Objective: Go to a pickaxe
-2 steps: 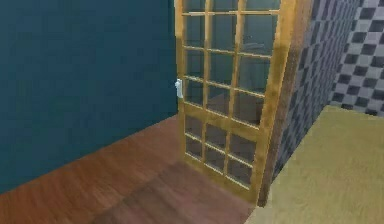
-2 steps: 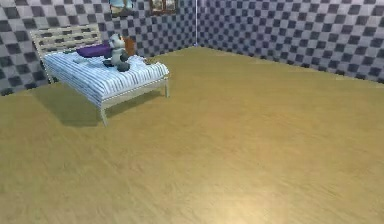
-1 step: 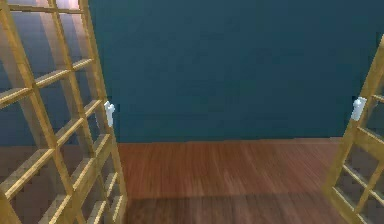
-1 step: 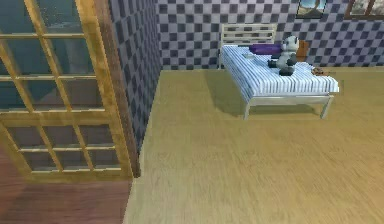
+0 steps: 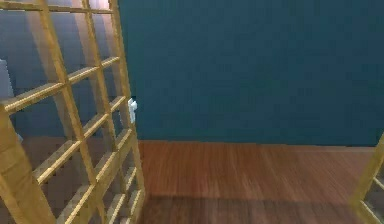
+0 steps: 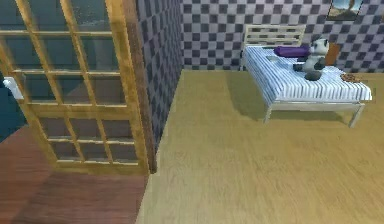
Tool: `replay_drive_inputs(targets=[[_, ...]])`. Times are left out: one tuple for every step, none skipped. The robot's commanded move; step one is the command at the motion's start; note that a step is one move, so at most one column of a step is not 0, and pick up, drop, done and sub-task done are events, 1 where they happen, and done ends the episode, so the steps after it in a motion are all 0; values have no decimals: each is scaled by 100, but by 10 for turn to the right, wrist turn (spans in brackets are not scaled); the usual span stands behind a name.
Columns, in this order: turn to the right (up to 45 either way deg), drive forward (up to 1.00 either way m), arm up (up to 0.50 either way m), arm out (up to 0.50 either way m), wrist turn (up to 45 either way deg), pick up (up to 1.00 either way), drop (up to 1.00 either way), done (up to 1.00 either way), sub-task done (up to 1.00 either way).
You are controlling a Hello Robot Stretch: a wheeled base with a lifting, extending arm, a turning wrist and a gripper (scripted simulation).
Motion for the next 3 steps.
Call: replay_drive_inputs(targets=[[0, 100, 0, 0, 0, 0, 0, 0, 0], [-60, 0, 0, 0, 0, 0, 0, 0, 0], [0, 45, 0, 0, 0, 0, 0, 0, 0]])
